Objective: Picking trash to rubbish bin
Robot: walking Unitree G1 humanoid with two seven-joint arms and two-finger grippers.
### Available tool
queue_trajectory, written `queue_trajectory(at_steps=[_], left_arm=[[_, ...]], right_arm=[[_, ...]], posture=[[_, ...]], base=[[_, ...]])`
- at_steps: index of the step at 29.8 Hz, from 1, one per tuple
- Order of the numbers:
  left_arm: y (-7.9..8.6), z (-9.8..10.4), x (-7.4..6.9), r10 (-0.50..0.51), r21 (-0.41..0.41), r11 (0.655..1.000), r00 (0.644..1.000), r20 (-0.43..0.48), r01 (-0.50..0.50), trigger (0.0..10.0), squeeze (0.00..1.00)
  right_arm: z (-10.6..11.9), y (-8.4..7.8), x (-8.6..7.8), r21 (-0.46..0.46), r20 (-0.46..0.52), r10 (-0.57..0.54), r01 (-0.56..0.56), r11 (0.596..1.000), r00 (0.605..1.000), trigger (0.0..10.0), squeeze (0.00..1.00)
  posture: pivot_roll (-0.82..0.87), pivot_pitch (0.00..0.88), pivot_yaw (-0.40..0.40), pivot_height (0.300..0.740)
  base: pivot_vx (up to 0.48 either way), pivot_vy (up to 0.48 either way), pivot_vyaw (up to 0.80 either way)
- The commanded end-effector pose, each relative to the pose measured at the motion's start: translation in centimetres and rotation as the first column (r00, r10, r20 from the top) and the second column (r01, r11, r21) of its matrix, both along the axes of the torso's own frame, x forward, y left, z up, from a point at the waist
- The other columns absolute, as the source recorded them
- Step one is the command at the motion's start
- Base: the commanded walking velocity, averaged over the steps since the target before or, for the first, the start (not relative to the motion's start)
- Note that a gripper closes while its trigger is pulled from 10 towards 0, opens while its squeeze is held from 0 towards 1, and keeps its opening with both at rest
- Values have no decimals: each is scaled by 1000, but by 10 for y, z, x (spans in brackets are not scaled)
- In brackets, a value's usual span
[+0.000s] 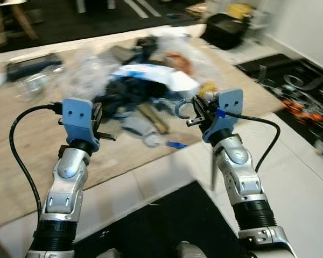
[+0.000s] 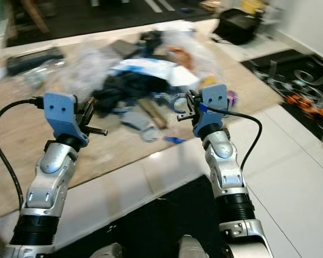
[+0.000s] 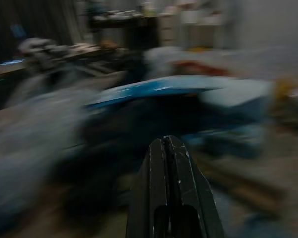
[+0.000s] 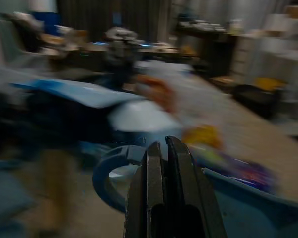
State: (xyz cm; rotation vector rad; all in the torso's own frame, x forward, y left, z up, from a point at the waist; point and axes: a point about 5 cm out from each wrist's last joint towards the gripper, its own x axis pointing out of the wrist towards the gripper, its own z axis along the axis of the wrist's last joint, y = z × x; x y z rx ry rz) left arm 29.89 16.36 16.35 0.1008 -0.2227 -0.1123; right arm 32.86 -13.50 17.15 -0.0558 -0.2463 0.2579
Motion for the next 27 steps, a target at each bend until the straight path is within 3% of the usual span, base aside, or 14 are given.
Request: queue_trajectory(at_steps=[1,15,27], left_arm=[[0,-4,-1,9,6,1000,1000,-11,-9,10000,0],[6,-14,-9,63,27,998,997,-50,-62,10000,0],[5,-19,-4,54,54,997,995,-80,-50,10000,0]], right_arm=[[-1,3,-2,-27,-5,-3,3,1000,1000,10000,0],[-23,-7,-1,-77,-74,-66,61,995,995,10000,0],[-36,-18,-3,-59,-122,-137,131,990,983,10000,0]], posture=[[53,52,-22,740],[65,50,-54,740],[65,34,-28,740]], base=[[0,0,-800],[0,0,-800],[0,0,-800]])
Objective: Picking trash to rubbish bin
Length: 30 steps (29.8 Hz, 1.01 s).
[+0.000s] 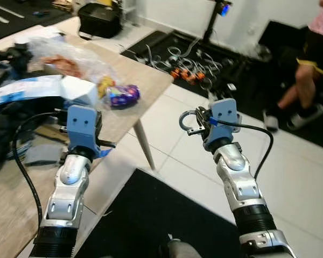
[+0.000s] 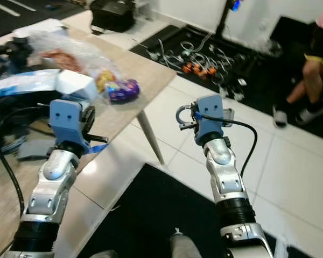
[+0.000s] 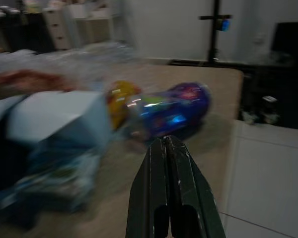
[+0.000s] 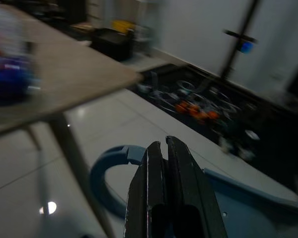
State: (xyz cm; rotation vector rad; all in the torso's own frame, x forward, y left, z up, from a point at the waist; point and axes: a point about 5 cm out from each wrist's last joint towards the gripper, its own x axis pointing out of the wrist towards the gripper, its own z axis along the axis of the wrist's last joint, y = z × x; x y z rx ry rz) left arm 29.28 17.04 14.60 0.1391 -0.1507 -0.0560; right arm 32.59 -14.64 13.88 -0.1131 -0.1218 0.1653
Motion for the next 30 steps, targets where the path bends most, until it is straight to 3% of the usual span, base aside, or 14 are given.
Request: queue_trajectory(at_steps=[1,14,30], left_arm=[[-2,-1,3,-13,15,1000,1000,-9,14,10000,0],[1,-11,-1,-18,20,1000,1000,-19,19,10000,0],[-4,-13,0,-42,59,997,999,-31,44,10000,0]], right_arm=[[-4,-7,-1,7,-14,-36,36,999,999,10000,0],[-22,-11,-6,-8,-48,-71,70,997,996,10000,0],[-25,-7,-6,-16,-52,-67,66,998,996,10000,0]], posture=[[65,34,-28,740],[69,40,-24,740],[71,50,-18,740]], base=[[0,0,-800],[0,0,-800],[0,0,-800]])
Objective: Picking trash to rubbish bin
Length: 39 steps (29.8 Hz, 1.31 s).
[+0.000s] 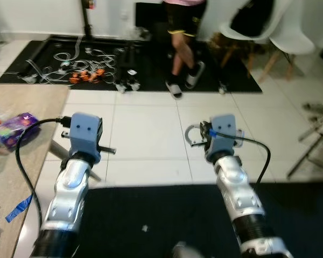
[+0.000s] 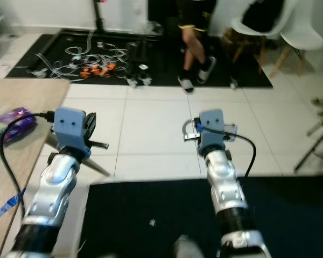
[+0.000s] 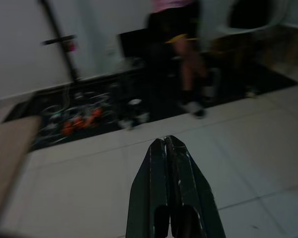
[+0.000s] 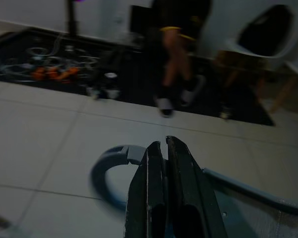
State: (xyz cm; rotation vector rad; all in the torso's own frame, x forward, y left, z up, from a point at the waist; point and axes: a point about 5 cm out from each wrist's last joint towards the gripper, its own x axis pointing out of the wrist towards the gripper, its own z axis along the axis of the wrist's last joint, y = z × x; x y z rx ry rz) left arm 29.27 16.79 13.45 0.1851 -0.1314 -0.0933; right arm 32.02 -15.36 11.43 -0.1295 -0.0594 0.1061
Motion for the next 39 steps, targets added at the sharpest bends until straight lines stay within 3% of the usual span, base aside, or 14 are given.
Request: queue_trajectory(at_steps=[1,39], left_arm=[[-2,-2,0,-12,7,1000,1000,-10,12,10000,0],[0,-2,2,2,-22,1000,1000,-19,-2,10000,0]], right_arm=[[-1,0,0,3,4,-5,5,1000,1000,10000,0],[-7,2,-1,13,-16,-3,3,1000,1000,10000,0]], posture=[[71,50,-18,740],[73,45,-16,740]], base=[[0,0,-800],[0,0,-800]])
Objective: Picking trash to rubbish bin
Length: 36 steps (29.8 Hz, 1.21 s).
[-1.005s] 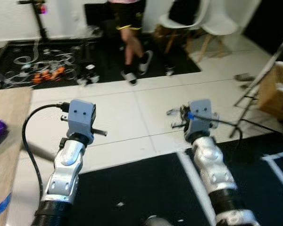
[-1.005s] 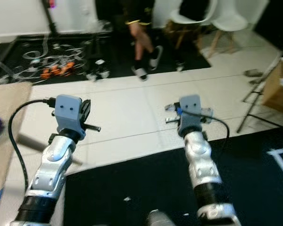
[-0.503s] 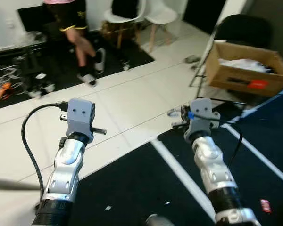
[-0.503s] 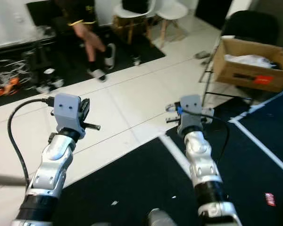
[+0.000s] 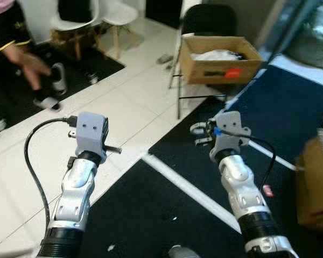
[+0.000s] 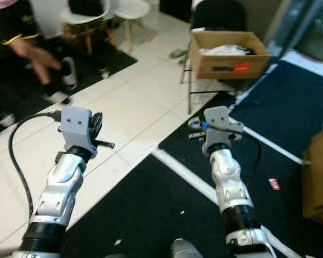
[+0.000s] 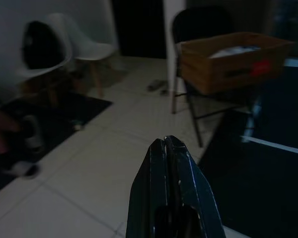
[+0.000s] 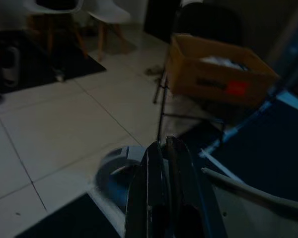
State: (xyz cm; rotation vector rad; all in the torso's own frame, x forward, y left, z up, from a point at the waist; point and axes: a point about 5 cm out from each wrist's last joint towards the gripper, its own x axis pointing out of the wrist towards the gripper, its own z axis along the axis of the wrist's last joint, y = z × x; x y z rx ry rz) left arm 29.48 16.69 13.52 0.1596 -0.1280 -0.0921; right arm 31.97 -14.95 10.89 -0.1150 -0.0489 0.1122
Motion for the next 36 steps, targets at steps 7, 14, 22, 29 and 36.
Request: queue_trajectory(at_steps=[7,14,22,29,36], left_arm=[[3,-2,0,19,-4,1000,1000,-11,-19,10000,0],[4,-2,0,41,-42,998,999,-19,-42,10000,0],[5,-4,-1,63,-43,997,997,-34,-64,10000,0],[5,-5,-2,60,-32,998,997,-44,-61,10000,0],[2,-5,-3,42,-37,998,998,-39,-43,10000,0]], right_arm=[[-2,-3,-1,1,-5,-5,5,1000,1000,10000,0],[-2,-4,0,2,-8,-5,5,1000,1000,10000,0],[-2,-7,0,20,-15,-22,22,1000,1000,10000,0],[-4,-6,1,23,-37,-12,13,1000,999,10000,0],[-5,-6,1,16,-40,-11,12,1000,999,10000,0]], posture=[[72,48,-21,740],[70,51,-23,740],[68,56,-26,740],[68,58,-31,740],[66,55,-33,740]], base=[[0,0,-800],[0,0,-800],[0,0,-800],[0,0,-343],[0,0,0]])
